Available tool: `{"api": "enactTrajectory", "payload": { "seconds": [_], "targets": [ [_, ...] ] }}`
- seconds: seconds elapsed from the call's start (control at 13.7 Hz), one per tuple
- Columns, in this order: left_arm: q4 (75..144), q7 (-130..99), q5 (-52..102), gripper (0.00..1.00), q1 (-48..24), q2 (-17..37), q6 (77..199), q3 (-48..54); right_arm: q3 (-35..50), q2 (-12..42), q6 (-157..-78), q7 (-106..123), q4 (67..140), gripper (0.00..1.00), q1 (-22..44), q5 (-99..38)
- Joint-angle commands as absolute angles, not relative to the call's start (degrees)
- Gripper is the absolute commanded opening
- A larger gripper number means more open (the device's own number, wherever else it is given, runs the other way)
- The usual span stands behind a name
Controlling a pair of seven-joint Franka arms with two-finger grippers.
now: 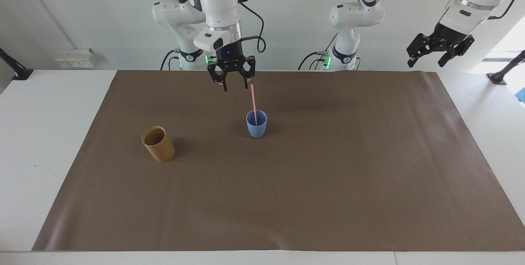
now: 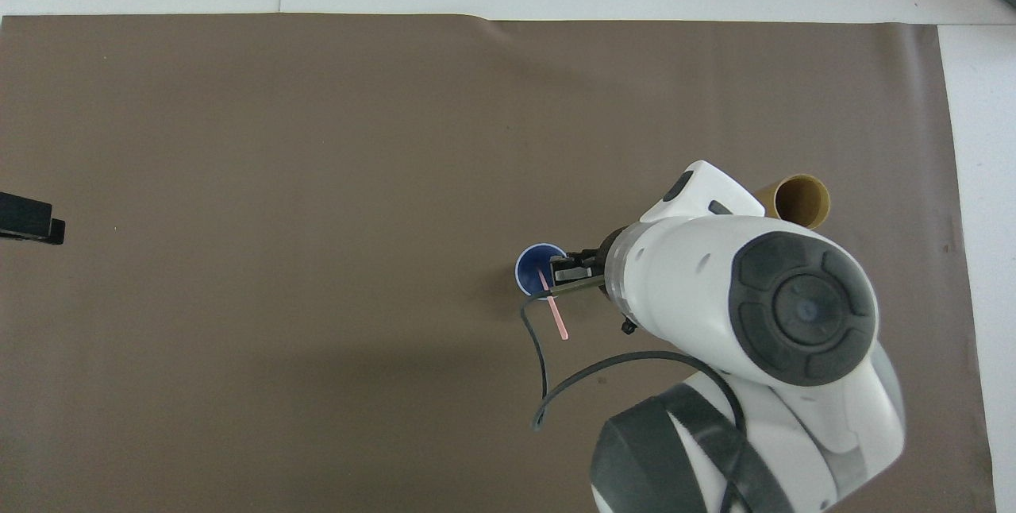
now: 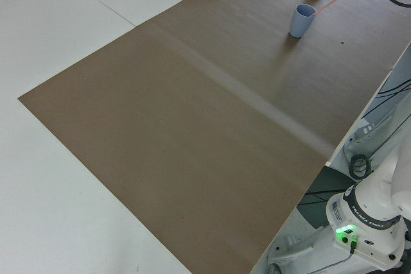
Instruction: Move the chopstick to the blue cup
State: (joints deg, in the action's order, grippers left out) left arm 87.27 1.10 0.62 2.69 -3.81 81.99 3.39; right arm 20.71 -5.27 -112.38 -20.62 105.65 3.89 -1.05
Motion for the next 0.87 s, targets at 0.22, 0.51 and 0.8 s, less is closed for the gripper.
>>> {"api": "enactTrajectory", "payload": {
  "seconds": [0.22, 0.51, 0.8],
  "targets": [
    [87.89, 1.67, 0.0, 1.0, 3.34, -4.75, 81.3, 3.69, 20.13, -5.8, -104.86, -18.81, 98.45, 1.0, -3.6, -1.76],
    [87.89, 1.67, 0.0, 1.0, 3.34, -4.83, 81.3, 3.69, 19.43, -5.71, -102.57, -18.81, 97.56, 1.0, -4.31, -1.23],
    [87.89, 1.67, 0.0, 1.0, 3.17, -4.75, 81.3, 3.69, 19.16, -5.8, -102.31, -18.72, 97.56, 1.0, -4.13, -1.23]
  ]
}}
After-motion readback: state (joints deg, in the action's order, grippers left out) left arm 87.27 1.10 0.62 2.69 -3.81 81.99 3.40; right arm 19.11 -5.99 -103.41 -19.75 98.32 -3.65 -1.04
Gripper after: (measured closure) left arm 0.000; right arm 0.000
